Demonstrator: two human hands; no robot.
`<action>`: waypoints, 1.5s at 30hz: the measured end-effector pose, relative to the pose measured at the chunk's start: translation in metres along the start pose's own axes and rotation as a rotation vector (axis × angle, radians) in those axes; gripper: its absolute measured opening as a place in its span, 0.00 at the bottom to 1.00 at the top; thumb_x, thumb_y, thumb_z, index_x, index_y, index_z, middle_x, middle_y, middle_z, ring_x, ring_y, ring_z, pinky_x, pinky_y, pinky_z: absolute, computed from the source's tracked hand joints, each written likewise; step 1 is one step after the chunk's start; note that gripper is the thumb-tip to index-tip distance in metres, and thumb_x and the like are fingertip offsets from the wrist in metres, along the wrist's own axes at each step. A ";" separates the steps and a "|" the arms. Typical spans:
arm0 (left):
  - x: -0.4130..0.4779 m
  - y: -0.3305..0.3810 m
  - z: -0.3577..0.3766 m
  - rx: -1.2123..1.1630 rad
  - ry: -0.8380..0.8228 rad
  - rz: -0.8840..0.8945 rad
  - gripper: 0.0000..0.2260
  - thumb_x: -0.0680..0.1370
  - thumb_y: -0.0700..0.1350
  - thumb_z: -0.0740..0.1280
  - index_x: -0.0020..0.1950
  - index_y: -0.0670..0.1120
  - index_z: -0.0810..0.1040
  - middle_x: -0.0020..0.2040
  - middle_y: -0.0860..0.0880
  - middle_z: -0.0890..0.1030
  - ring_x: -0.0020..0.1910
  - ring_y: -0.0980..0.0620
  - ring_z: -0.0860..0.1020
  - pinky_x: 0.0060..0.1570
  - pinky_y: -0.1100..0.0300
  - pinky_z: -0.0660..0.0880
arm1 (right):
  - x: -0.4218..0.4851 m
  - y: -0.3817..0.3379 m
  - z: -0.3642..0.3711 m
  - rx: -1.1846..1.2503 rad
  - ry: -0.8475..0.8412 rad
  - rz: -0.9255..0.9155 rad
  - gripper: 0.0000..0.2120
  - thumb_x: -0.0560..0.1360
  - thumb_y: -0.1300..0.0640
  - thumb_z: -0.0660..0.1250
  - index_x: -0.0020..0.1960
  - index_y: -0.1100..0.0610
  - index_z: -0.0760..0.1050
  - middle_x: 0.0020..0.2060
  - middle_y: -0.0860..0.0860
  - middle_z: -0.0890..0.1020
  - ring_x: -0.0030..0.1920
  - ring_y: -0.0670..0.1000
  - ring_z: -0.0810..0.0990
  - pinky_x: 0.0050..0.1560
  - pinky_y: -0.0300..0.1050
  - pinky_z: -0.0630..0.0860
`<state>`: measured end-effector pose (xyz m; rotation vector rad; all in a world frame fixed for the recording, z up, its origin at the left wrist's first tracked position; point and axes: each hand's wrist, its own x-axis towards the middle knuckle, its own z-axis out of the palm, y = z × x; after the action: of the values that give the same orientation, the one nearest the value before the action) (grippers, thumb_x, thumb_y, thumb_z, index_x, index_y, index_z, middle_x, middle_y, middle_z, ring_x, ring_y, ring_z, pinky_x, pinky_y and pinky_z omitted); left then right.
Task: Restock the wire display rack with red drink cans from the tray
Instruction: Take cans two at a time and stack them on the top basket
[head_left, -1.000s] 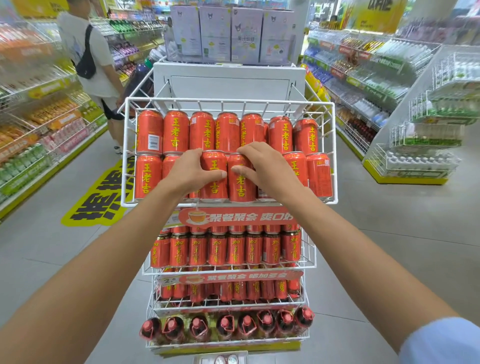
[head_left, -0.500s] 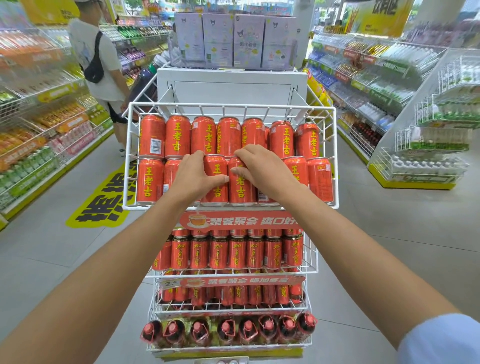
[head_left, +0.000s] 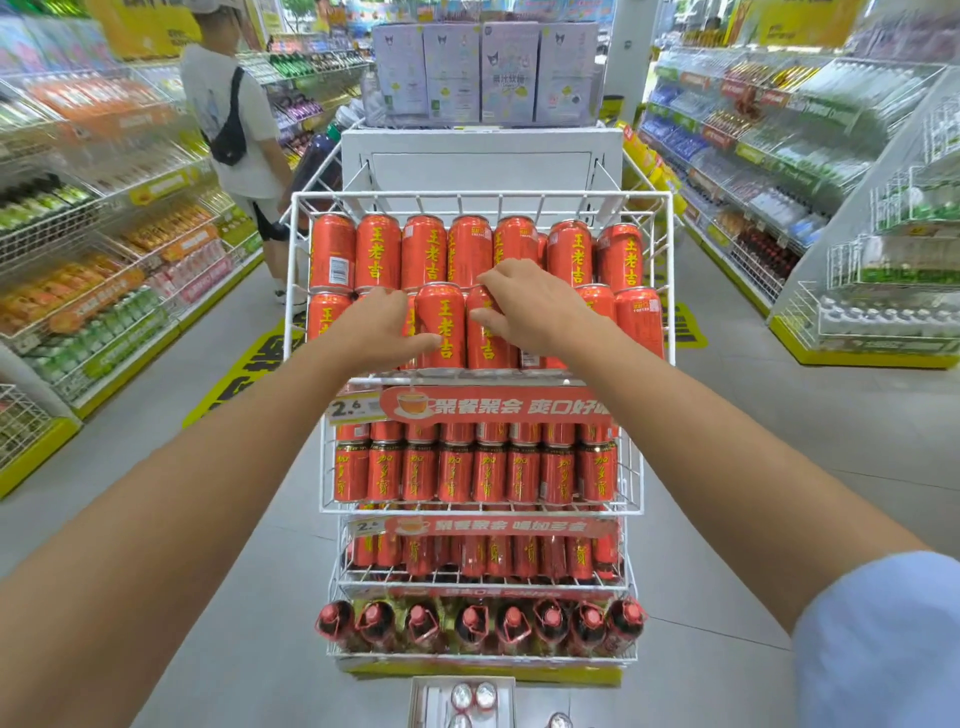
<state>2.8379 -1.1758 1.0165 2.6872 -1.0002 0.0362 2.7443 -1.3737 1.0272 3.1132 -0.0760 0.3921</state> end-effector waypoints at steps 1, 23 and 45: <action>-0.005 -0.001 -0.001 0.029 -0.004 0.046 0.33 0.71 0.71 0.64 0.57 0.42 0.79 0.51 0.44 0.83 0.50 0.42 0.81 0.51 0.45 0.79 | -0.006 -0.001 -0.003 -0.013 -0.010 0.007 0.26 0.84 0.42 0.62 0.72 0.59 0.71 0.66 0.58 0.76 0.69 0.61 0.74 0.60 0.61 0.79; -0.204 0.027 0.108 0.136 -0.340 0.285 0.23 0.81 0.62 0.64 0.57 0.42 0.74 0.54 0.41 0.77 0.50 0.42 0.78 0.52 0.45 0.78 | -0.261 -0.058 0.060 -0.014 -0.279 0.312 0.25 0.83 0.42 0.62 0.68 0.61 0.73 0.65 0.60 0.76 0.66 0.62 0.74 0.57 0.56 0.74; -0.322 -0.148 0.604 -0.043 -0.876 -0.169 0.29 0.80 0.61 0.67 0.74 0.43 0.71 0.68 0.40 0.76 0.68 0.39 0.75 0.67 0.45 0.73 | -0.389 -0.122 0.606 0.281 -0.834 0.181 0.29 0.83 0.43 0.61 0.77 0.59 0.65 0.72 0.60 0.73 0.74 0.62 0.69 0.66 0.62 0.75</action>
<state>2.6452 -1.0213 0.3612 2.7322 -0.9253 -1.2596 2.5239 -1.2384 0.3438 3.2893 -0.3224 -0.9917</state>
